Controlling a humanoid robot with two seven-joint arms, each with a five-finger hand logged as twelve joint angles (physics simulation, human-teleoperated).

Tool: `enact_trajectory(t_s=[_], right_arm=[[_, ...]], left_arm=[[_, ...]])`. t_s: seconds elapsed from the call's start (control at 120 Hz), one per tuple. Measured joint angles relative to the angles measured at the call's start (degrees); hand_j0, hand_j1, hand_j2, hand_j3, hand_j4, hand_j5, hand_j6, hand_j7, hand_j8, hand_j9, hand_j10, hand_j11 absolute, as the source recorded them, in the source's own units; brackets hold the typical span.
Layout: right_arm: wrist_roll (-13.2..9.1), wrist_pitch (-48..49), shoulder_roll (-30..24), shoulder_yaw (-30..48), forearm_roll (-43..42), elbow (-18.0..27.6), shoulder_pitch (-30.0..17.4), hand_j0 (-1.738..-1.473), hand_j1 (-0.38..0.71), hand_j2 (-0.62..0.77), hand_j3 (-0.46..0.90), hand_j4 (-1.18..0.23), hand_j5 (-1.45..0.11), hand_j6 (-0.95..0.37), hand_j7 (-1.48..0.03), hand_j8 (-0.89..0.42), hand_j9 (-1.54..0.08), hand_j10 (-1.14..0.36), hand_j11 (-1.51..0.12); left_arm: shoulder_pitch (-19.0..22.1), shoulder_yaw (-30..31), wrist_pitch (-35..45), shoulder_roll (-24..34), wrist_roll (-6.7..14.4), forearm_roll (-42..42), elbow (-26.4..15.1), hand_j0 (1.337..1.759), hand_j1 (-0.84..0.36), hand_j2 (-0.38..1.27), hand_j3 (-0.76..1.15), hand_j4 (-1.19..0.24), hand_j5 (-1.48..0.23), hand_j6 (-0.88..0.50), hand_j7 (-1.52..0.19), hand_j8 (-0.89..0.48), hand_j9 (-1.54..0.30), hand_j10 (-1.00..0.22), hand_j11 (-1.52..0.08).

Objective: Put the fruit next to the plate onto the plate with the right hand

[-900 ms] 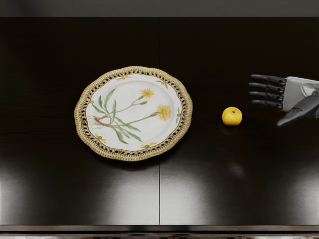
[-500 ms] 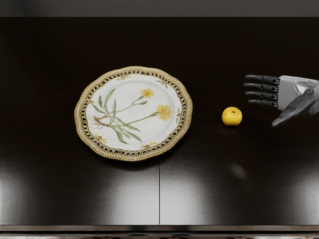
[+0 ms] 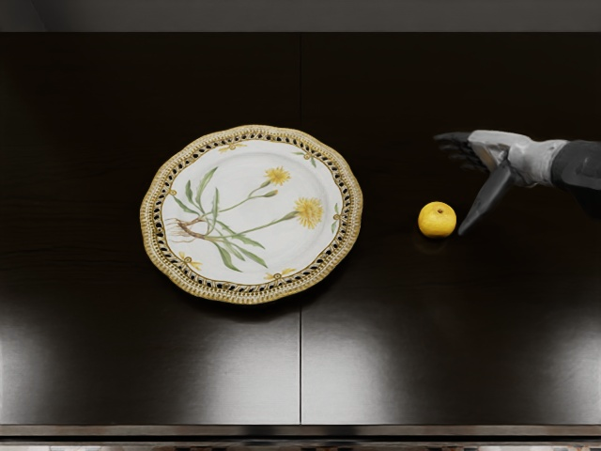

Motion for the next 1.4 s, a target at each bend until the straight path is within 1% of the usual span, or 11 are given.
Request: enact_trajectory(t_s=[0.15, 0.283, 0.383, 0.708, 1.0, 1.217, 1.283, 1.342, 1.4], right_arm=[[0.0, -5.1, 1.3, -6.2, -3.6, -0.2, 1.6, -1.658, -0.32, 0.00, 0.00, -0.03, -0.04, -0.03, -0.04, -0.03, -0.04, -0.03, -0.04], [0.0, -13.0, 2.0, -13.7, -8.2, -0.8, 5.8, -1.658, -0.32, 0.00, 0.00, -0.03, -0.04, -0.03, -0.03, -0.03, -0.04, -0.03, -0.04], [0.0, -16.3, 2.5, -16.7, -10.0, -1.3, 7.4, -1.658, -0.32, 0.00, 0.00, -0.03, -0.03, -0.03, -0.03, -0.03, -0.03, -0.03, -0.03], [0.0, -20.4, 6.5, -20.8, -11.3, -5.7, 8.0, -1.658, -0.32, 0.00, 0.00, -0.03, -0.04, -0.03, -0.04, -0.03, -0.04, -0.03, -0.04], [0.0, -25.8, 8.2, -23.2, -12.7, -7.1, 8.0, -1.658, -0.31, 0.00, 0.00, -0.03, -0.04, -0.03, -0.04, -0.03, -0.04, -0.03, -0.04], [0.0, -27.8, 11.0, -24.8, -13.5, -11.0, 7.9, -1.658, -0.31, 0.00, 0.00, -0.03, -0.04, -0.04, -0.04, -0.03, -0.04, -0.03, -0.04], [0.0, -27.8, 11.3, -24.9, -13.4, -11.4, 7.9, -1.658, -0.28, -0.01, 0.00, -0.06, -0.08, -0.07, -0.08, -0.06, -0.08, -0.06, -0.08], [0.0, -27.6, 11.3, -24.9, -13.3, -11.6, 7.8, -1.658, -0.23, -0.01, 0.00, -0.11, -0.14, -0.11, -0.14, -0.11, -0.14, -0.11, -0.14], [0.0, -27.4, 11.3, -25.0, -13.2, -11.7, 7.8, -1.658, -0.21, 0.00, 0.00, -0.16, -0.21, -0.16, -0.20, -0.16, -0.21, -0.15, -0.21]], left_arm=[[0.0, 0.0, 0.0, 0.0, 0.0, 0.0, 0.0, 1.658, 0.34, 0.00, 0.00, -0.01, -0.01, -0.01, -0.01, -0.01, -0.01, -0.01, -0.01], [0.0, 0.0, 0.0, 0.0, 0.0, 0.0, 0.0, 1.658, 0.34, 0.00, 0.00, -0.01, -0.01, -0.01, -0.01, -0.01, -0.01, -0.01, -0.01], [0.0, 0.0, 0.0, 0.0, 0.0, 0.0, 0.0, 1.658, 0.34, 0.00, 0.00, -0.01, -0.01, -0.01, -0.01, -0.01, -0.01, -0.01, -0.01], [0.0, 0.0, 0.0, 0.0, 0.0, 0.0, 0.0, 1.658, 0.34, 0.00, 0.00, -0.01, -0.01, -0.01, -0.01, -0.01, -0.01, -0.01, -0.01], [0.0, 0.0, 0.0, 0.0, 0.0, 0.0, 0.0, 1.658, 0.34, 0.00, 0.00, -0.01, -0.01, -0.01, -0.01, -0.01, -0.01, -0.01, -0.01], [0.0, 0.0, 0.0, 0.0, 0.0, 0.0, 0.0, 1.658, 0.34, 0.00, 0.00, -0.01, -0.01, -0.01, -0.01, -0.01, -0.01, -0.01, -0.01], [0.0, 0.0, 0.0, 0.0, 0.0, 0.0, 0.0, 1.658, 0.34, 0.00, 0.00, -0.01, -0.01, -0.01, -0.01, -0.01, -0.01, -0.01, -0.01], [0.0, 0.0, 0.0, 0.0, 0.0, 0.0, 0.0, 1.658, 0.34, 0.00, 0.00, -0.01, -0.01, -0.01, -0.01, -0.01, -0.01, -0.01, -0.01], [0.0, 0.0, 0.0, 0.0, 0.0, 0.0, 0.0, 1.658, 0.34, 0.00, 0.00, -0.01, -0.01, -0.01, -0.01, -0.01, -0.01, -0.01, -0.01]])
